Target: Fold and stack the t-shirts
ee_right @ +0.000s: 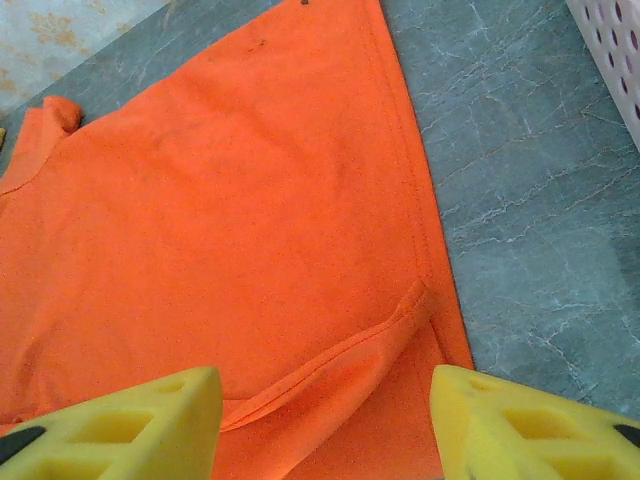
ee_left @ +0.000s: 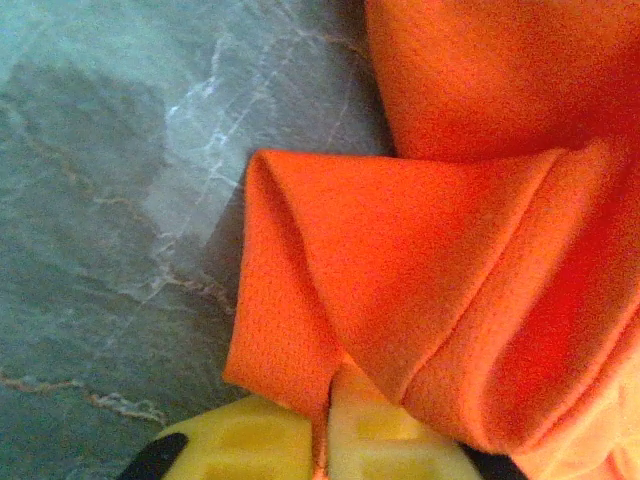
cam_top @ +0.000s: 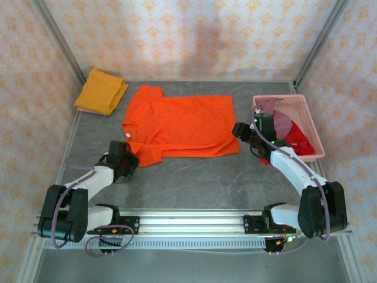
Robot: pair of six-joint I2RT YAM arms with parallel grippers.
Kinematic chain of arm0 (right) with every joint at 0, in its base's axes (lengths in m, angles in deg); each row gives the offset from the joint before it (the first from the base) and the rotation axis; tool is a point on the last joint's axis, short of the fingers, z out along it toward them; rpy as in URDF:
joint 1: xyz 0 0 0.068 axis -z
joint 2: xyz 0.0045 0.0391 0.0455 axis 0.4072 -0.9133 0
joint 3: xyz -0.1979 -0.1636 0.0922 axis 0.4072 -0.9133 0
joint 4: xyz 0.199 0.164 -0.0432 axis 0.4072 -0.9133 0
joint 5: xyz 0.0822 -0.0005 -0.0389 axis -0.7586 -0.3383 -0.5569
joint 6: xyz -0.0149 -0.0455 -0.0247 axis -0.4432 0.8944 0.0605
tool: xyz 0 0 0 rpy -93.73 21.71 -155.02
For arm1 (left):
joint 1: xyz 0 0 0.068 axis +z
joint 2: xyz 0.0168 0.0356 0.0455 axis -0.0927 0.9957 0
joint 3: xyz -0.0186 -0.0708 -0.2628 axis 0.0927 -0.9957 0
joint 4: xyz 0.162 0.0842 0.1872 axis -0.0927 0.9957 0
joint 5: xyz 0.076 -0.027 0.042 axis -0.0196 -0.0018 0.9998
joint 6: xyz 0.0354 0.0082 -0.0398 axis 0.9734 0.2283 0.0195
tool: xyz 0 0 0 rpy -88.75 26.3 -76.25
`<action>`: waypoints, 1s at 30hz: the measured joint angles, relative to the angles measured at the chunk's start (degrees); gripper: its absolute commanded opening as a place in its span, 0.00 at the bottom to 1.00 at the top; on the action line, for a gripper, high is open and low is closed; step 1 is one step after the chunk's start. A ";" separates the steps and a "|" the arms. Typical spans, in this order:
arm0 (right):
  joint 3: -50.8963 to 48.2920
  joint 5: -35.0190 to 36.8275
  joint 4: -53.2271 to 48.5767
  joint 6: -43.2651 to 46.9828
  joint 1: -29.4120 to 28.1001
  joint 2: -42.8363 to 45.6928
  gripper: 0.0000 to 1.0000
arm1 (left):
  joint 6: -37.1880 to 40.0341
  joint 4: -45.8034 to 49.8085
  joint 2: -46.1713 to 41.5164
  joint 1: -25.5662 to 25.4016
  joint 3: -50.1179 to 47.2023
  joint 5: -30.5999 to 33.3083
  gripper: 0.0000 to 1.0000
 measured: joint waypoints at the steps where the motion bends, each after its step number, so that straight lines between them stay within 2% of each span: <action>1: 0.00 0.00 -0.02 0.00 0.00 0.00 0.57 | 0.48 -0.02 0.13 0.00 0.11 -0.04 0.00; 9: -0.04 2.51 -3.04 -2.73 0.00 -0.04 0.56 | 1.55 1.53 -1.57 0.00 0.66 0.04 0.00; 13: -0.02 3.39 -4.31 -4.76 -0.20 -2.32 0.48 | 2.91 3.15 -3.61 0.00 1.40 0.07 0.00; 22: 6.88 4.50 -5.77 -5.62 -3.45 -17.79 0.47 | 4.11 5.38 -4.48 0.00 2.01 0.09 0.00; 30: 13.57 8.24 -6.49 -3.89 -3.52 -26.03 0.32 | 5.16 6.32 -5.81 0.00 2.01 0.09 0.00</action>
